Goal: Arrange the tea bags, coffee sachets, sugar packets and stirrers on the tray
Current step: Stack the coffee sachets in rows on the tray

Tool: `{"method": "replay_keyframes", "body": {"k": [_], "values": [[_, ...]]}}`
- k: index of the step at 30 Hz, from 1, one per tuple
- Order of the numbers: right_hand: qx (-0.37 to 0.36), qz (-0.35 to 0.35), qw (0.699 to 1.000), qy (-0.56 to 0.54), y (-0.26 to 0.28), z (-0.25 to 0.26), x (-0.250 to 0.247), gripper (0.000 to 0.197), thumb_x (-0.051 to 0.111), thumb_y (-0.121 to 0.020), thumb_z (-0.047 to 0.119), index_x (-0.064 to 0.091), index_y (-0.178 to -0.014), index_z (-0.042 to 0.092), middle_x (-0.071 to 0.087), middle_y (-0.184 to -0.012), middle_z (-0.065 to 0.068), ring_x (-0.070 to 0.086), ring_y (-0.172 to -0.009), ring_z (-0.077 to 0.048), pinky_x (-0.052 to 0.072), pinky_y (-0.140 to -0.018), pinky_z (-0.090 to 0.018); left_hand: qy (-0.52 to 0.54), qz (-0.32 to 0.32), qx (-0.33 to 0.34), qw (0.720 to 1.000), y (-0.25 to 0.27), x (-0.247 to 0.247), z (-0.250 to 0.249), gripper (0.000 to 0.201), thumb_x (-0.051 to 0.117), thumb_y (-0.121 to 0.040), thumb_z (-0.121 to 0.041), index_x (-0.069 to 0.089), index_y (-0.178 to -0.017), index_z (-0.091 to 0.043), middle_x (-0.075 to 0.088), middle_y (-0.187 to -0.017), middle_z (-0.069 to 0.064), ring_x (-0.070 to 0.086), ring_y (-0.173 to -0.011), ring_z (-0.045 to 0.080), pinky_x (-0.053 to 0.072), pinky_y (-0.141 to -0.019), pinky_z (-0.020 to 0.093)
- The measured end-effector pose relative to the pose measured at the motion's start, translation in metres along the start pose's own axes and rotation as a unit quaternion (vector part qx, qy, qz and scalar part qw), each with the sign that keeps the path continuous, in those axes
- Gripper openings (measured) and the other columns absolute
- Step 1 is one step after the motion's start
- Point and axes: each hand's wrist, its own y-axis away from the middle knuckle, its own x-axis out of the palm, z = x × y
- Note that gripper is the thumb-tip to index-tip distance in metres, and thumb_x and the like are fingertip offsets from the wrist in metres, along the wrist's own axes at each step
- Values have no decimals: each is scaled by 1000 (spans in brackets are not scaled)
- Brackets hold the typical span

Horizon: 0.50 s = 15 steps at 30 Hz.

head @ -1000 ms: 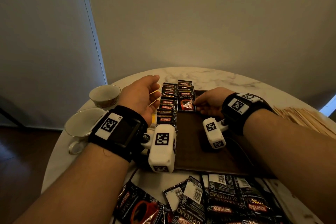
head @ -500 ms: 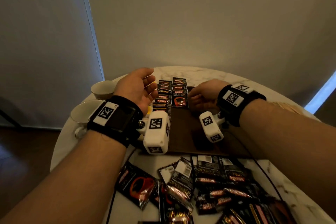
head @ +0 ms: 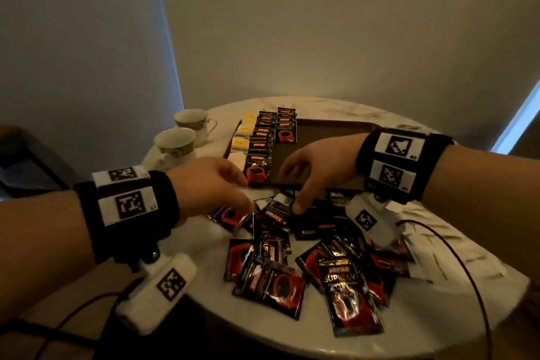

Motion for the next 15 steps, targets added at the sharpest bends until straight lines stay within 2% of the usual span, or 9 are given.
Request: {"method": "replay_keyframes", "body": {"k": [1,4,6,9,11,13,15], "values": [[-2,10,1000,18,8,3,4,84,86,-72,53,45,-145,45,52,-142,11,51,-129,-19,42,-111,-46,-37,14,-16,999,8,1,3,59,99,-59,-30,70,-110,-32,63,-111,-8,58,-105,12,50,-87,33],[1,26,996,81,25,11,16,107,87,-66,60,30,-155,45,43,-156,8,45,-139,-22,39,-114,-43,-103,101,-62,988,27,6,11,114,102,-31,-48,55,-134,-40,60,-128,-10,55,-120,16,48,-107,42],[9,34,993,116,31,20,24,116,86,-63,64,20,-157,49,35,-160,3,39,-143,-27,39,-111,-45,-167,142,-66,973,35,13,10,129,102,-34,-50,42,-148,-38,53,-141,-12,51,-128,15,43,-114,44],[12,49,987,151,31,31,33,123,85,-59,71,10,-155,55,22,-163,0,27,-149,-32,37,-115,-54,-267,112,-54,955,40,26,5,133,99,-41,-57,31,-154,-38,43,-150,-10,47,-133,17,44,-114,45],[0,61,986,154,28,36,36,123,85,-58,73,11,-155,57,21,-162,2,28,-148,-31,38,-115,-56,-293,67,-48,953,36,29,3,129,97,-47,-59,31,-155,-33,46,-147,-6,50,-130,19,47,-111,44],[-16,57,985,164,24,41,41,123,85,-54,75,16,-153,57,29,-156,4,37,-142,-28,43,-111,-53,-287,31,-44,957,30,27,3,126,97,-51,-56,32,-156,-29,53,-142,-3,56,-123,19,51,-106,41],[-37,31,983,177,18,46,45,122,87,-53,74,25,-154,48,43,-144,5,50,-128,-22,50,-103,-45,-271,8,-37,962,27,25,3,119,98,-55,-47,35,-155,-28,55,-140,-2,59,-119,19,54,-102,39]]}}
